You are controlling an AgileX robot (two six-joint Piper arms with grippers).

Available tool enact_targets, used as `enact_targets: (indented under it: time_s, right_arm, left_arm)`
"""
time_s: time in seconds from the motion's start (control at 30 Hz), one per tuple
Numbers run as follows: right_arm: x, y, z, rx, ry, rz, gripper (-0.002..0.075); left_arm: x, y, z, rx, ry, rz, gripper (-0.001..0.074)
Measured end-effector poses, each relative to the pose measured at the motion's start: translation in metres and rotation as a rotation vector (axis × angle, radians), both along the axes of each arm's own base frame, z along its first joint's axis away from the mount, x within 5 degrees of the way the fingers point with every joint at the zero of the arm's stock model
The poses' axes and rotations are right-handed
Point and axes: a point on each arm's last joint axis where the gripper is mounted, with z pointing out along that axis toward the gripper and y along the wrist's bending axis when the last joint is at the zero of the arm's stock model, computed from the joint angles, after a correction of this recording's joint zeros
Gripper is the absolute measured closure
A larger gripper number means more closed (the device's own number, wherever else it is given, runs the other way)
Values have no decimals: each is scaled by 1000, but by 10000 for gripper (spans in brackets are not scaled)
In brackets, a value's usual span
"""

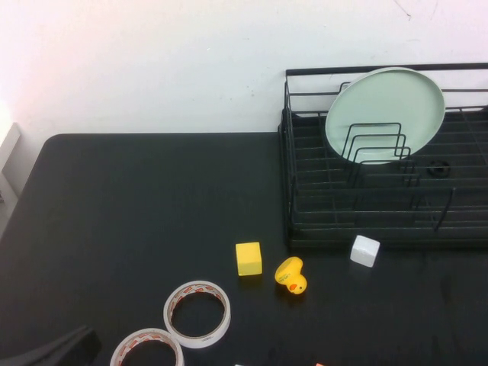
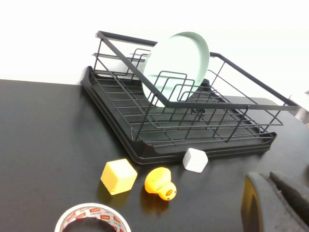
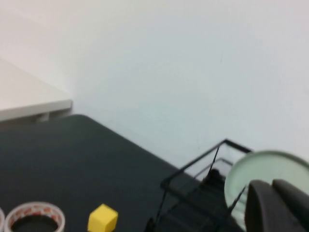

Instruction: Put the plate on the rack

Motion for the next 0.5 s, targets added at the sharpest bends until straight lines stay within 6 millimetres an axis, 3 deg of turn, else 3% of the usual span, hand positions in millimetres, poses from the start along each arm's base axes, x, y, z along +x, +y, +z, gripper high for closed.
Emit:
enact_targets:
  time_s: [0.3,0.5]
  right_arm:
    - [3,-17,-50,-19,42,-197,714]
    - [-11,-35,-70,101,256,-426,714]
  left_arm:
    - [0,0,0,0,0,0,736]
    - [0,0,0,0,0,0,737]
